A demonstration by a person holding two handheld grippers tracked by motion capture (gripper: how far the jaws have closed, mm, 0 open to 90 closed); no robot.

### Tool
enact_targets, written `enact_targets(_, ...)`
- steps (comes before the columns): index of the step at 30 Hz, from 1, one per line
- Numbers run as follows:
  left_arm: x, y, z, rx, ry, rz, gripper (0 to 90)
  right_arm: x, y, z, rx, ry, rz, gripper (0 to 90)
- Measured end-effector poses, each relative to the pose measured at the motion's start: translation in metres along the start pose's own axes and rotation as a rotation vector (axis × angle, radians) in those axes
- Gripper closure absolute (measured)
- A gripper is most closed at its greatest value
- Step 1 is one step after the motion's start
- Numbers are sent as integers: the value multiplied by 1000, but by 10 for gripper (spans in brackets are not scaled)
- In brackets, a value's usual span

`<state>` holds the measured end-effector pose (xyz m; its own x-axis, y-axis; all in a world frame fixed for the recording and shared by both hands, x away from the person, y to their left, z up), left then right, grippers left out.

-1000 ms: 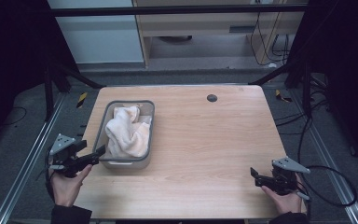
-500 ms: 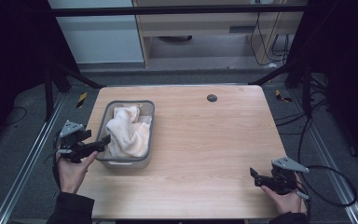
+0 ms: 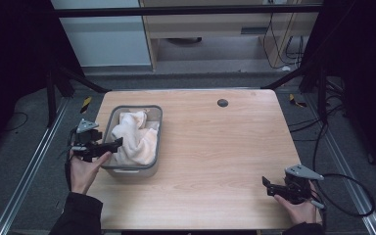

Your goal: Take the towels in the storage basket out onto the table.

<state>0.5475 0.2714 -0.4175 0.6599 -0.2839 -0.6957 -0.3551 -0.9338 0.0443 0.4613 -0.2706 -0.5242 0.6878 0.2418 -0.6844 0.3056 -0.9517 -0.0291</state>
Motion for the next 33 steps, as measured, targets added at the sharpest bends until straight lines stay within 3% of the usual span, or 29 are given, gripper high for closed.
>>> enact_targets(17,30,2,-5,13,-90,-16,100,2,-1,2,5,-23,-12,75)
enact_targets(22,41,2,-3,18,-140,-27,78,3,-1,3,-5,-32,-10,67)
enact_targets(33,54,3,3,16,-186,-18,75,5,-2,4,-17,-54,-13,55)
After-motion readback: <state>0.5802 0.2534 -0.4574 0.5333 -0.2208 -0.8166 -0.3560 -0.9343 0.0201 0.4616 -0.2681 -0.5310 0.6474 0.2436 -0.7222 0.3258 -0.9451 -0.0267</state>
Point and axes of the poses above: each handheld gripper's, and its own axes: x roughly forward along the jaws, z roughly out of its underside, y roughly to its right, the point moved 7 cm from there along x, roughly forward along the jaws, and after that the axes turned 7 degrees about -y, right-handed, at the moved point
